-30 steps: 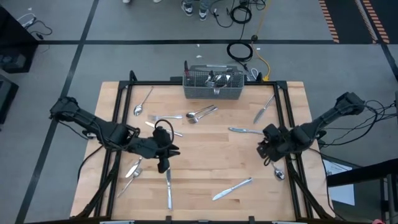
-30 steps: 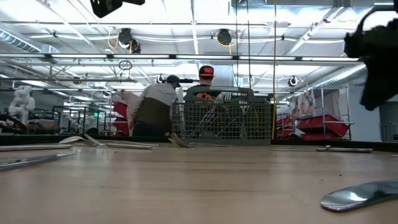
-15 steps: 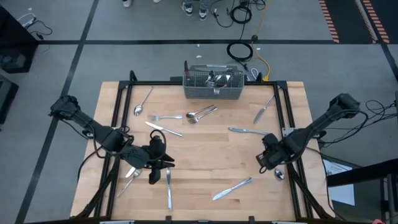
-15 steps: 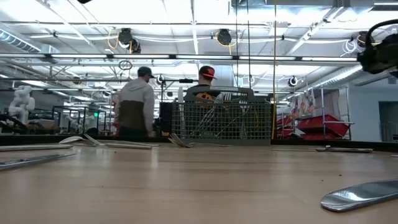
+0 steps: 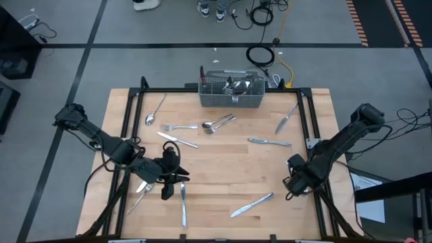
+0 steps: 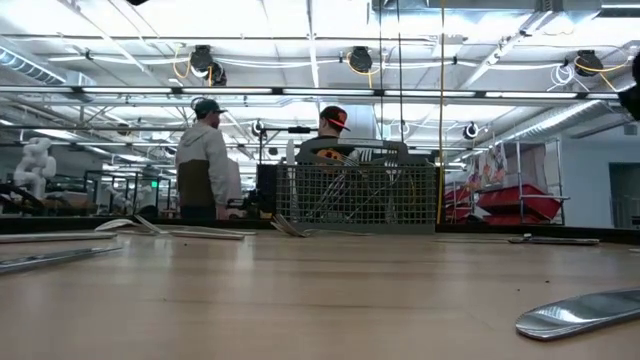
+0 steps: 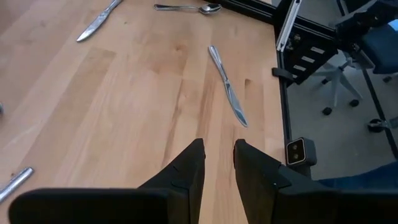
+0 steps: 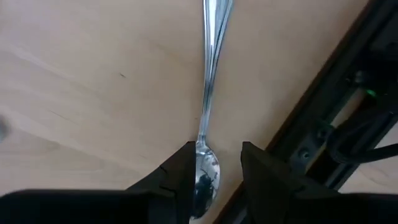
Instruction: Sort silverware
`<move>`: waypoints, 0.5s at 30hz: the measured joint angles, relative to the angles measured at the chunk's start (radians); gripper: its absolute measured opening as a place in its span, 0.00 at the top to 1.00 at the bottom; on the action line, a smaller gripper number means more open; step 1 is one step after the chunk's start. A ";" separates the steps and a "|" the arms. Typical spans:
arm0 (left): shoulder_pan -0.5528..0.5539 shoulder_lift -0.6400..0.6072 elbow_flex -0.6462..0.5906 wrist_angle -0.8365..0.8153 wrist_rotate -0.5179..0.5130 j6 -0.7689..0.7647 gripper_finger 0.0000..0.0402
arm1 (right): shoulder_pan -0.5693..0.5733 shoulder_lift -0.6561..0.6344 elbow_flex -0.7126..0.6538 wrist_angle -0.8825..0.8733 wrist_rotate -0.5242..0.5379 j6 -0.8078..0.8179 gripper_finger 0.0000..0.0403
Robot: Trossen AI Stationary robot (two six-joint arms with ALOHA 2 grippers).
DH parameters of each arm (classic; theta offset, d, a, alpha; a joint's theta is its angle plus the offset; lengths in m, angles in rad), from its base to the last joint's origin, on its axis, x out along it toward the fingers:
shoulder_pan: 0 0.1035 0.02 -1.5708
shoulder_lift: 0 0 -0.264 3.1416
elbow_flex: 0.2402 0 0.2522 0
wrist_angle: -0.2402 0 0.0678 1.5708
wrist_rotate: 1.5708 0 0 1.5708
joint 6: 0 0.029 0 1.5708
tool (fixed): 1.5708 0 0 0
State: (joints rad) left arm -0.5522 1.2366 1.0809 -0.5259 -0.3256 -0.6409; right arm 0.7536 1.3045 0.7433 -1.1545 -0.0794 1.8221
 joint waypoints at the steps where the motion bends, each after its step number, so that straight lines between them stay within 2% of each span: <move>1: 0.000 0.000 0.000 -0.003 0.000 0.001 0.77 | 0.004 0.019 0.000 0.004 0.002 -0.002 0.71; 8: 0.000 0.000 0.000 -0.011 0.000 0.003 0.77 | 0.008 0.110 0.000 0.032 0.057 -0.003 0.71; 15: 0.000 0.000 0.000 -0.023 0.000 0.003 0.77 | 0.008 0.167 -0.016 0.076 0.048 -0.004 0.71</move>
State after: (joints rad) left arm -0.5522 1.2366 1.0813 -0.5491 -0.3252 -0.6384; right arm 0.7612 1.4718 0.7273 -1.0784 -0.0316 1.8183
